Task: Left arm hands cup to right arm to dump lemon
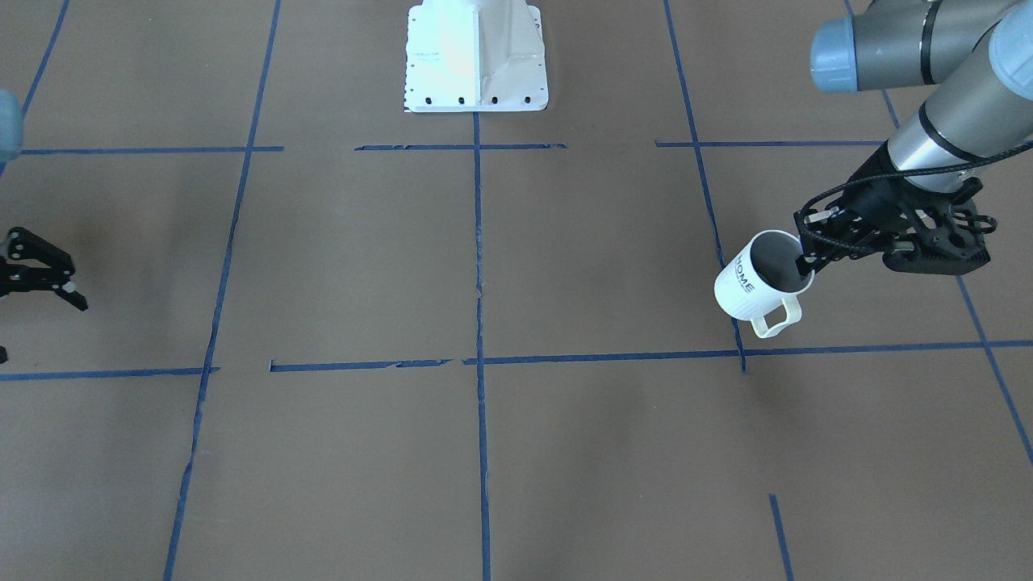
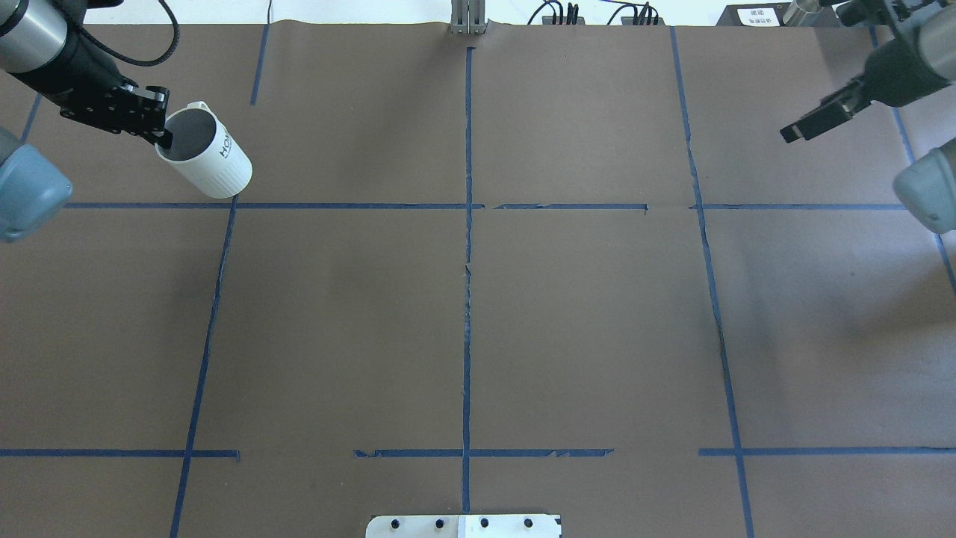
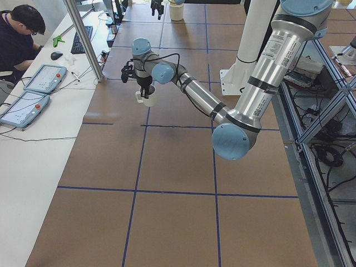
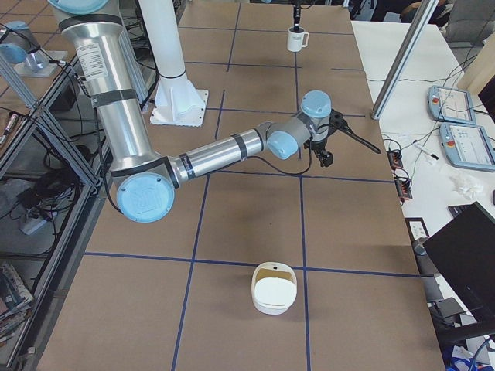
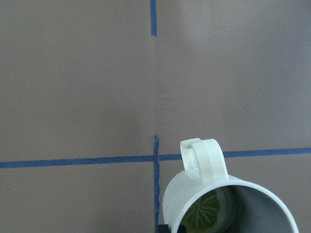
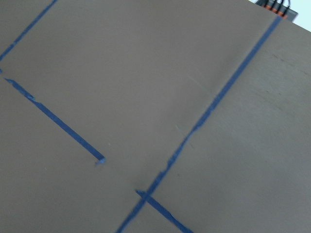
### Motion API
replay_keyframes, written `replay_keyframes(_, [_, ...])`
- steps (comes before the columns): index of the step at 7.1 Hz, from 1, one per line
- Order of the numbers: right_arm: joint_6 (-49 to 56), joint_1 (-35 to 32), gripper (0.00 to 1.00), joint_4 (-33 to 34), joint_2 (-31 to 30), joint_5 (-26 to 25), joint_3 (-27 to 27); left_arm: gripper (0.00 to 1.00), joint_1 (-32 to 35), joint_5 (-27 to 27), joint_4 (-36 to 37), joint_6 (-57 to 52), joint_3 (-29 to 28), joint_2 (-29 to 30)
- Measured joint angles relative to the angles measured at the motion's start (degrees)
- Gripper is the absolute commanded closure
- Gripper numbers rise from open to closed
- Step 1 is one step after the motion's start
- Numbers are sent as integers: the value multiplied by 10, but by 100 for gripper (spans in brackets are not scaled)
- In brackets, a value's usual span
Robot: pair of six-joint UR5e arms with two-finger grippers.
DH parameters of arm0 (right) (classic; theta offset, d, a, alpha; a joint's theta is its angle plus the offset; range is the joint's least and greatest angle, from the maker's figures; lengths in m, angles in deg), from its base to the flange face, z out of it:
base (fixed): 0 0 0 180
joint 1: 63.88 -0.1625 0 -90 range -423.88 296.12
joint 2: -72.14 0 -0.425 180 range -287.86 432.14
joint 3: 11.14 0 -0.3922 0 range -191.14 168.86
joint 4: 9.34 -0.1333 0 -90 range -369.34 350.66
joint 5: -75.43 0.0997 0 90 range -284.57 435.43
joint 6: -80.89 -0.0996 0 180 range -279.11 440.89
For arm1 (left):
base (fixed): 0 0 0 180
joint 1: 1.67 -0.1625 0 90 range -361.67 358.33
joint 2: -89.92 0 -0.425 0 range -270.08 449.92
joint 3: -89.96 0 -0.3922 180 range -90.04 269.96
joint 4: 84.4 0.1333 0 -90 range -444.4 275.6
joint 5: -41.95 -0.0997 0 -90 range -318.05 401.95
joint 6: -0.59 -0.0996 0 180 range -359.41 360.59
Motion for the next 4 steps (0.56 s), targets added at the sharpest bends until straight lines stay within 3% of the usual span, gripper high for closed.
replay_keyframes(2, [-59,60,0,-2,61,-66,5,100,-21,2,22,46,-14,45])
replay_keyframes(4, [-160,131,0,-2,126,-175,7,100,-31,4,22,69,-52,95])
